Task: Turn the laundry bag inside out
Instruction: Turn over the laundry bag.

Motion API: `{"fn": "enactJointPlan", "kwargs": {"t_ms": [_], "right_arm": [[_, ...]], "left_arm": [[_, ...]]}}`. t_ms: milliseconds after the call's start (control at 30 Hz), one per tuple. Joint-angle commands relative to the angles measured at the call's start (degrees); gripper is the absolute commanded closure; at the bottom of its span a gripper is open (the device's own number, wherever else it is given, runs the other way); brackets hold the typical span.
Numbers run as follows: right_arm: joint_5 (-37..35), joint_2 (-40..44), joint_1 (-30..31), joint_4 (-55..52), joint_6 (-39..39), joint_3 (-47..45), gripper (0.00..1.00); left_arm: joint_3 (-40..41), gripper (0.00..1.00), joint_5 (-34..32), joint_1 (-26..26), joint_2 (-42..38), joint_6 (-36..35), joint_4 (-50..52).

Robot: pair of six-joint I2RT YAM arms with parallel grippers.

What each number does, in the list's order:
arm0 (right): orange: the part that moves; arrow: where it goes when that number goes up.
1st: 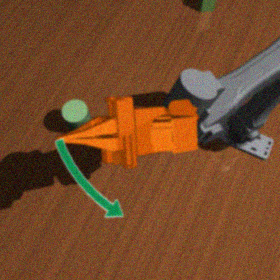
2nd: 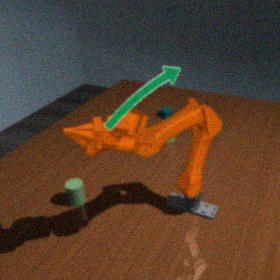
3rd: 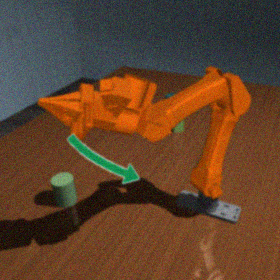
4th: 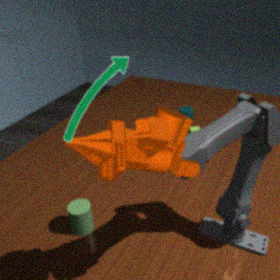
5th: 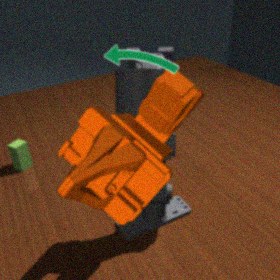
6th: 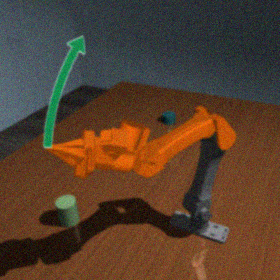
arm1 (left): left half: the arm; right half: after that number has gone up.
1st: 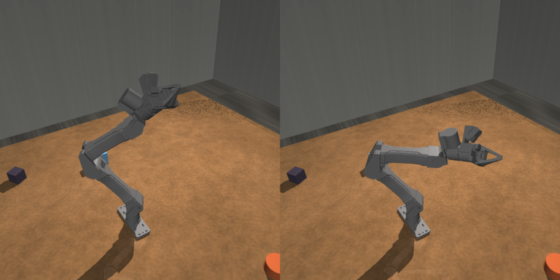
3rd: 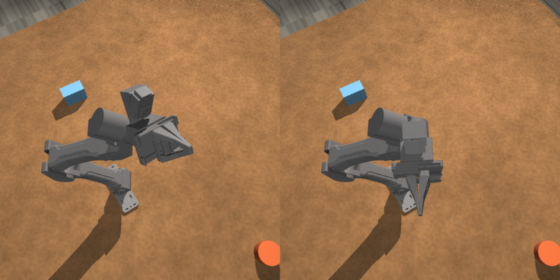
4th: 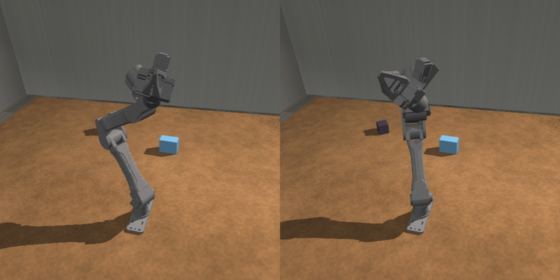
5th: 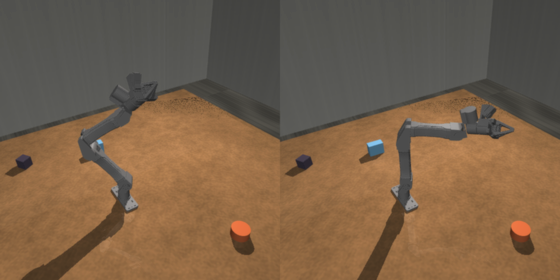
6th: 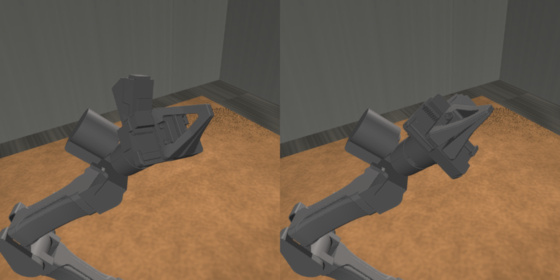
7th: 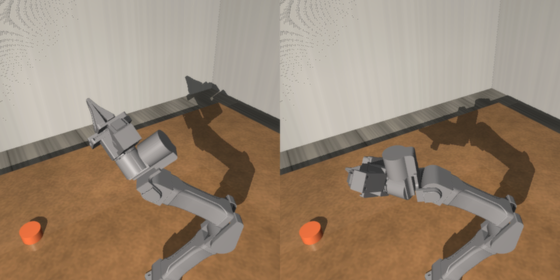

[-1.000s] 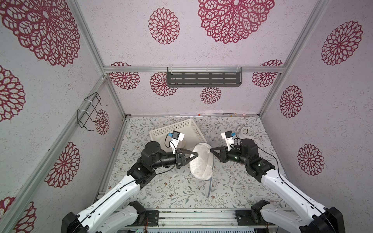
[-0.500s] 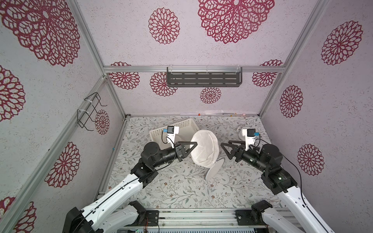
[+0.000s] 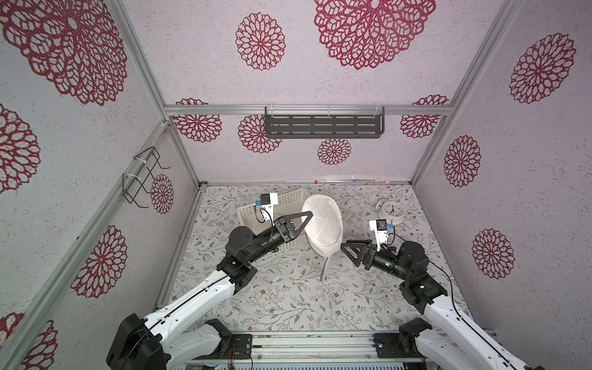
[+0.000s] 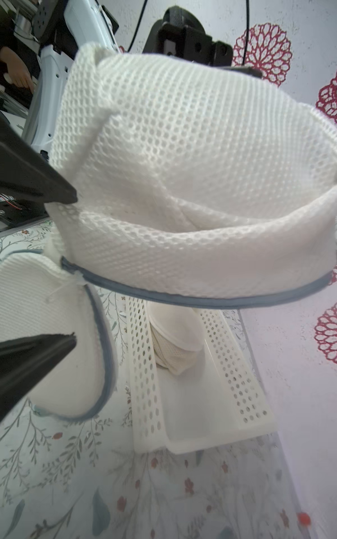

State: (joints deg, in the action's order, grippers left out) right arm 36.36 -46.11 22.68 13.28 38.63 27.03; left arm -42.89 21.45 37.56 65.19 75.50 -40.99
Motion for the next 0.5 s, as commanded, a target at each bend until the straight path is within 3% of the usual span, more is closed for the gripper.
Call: {"fn": "enactJointPlan", "kwargs": {"t_ms": [0,133,233,400,467], "right_arm": [[0.97,-1.46,2.16,9.18,0.57,0.66,0.28],[-2.41,-1.14,2.26,2.85,-4.20,1.50,0.27],[-6.74,3.85,1.42,-4.68,-8.49,3.70,0.25],[-23.29,12.51,0.99,-21.28,-17.39,10.31,0.24],[-26.48,13.37,1.04,-23.07,-19.69,13.03,0.24]], "left_arm": [[0.66,1.00,-0.03,-0.20,1.68,7.18,-10.13],[0.58,1.00,2.96,-0.83,4.03,10.71,-15.64],[1.03,1.00,7.31,-3.15,5.07,10.70,-16.05],[4.40,1.00,14.55,-8.22,5.98,8.81,-15.90],[5.00,1.00,18.08,-8.64,6.59,7.11,-15.45]]}}
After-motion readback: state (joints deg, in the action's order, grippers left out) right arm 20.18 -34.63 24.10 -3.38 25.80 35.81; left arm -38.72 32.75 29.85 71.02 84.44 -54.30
